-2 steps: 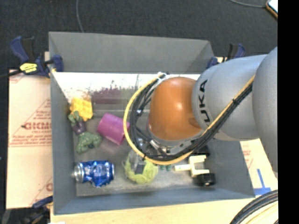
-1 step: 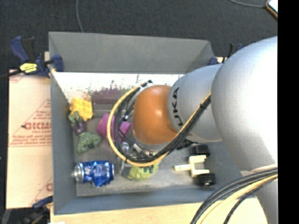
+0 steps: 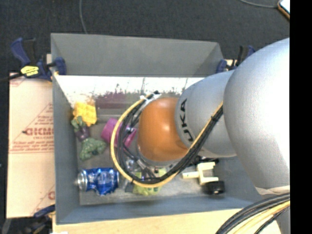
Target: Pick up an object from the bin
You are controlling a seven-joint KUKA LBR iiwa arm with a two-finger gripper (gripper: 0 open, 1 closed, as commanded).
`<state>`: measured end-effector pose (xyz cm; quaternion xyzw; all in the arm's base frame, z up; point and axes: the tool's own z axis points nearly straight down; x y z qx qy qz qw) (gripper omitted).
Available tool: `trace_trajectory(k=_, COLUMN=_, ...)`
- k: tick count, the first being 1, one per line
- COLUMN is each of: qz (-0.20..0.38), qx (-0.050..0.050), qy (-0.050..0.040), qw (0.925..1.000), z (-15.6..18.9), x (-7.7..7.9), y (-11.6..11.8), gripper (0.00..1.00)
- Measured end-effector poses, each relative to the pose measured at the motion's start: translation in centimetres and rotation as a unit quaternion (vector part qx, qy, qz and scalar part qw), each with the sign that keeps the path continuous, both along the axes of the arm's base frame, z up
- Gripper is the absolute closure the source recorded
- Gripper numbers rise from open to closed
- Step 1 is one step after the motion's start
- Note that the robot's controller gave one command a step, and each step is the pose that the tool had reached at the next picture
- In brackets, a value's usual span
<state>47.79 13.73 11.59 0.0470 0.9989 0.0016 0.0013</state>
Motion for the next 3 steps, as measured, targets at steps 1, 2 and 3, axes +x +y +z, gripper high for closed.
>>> trace_trajectory(k=1, qz=0.146, qx=-0.001, qy=0.0023, qw=0.9893, z=-4.5, x=-0.4, y=-1.9, gripper=1.0)
trace_trajectory(k=2, qz=-0.002, qx=0.0, qy=-0.001, qw=1.0, z=-2.0, x=1.7, y=0.6, gripper=1.0)
trace_trajectory(k=3, qz=0.014, qx=0.0, qy=-0.0014, qw=0.9999, z=-1.6, x=1.6, y=0.6, gripper=1.0)
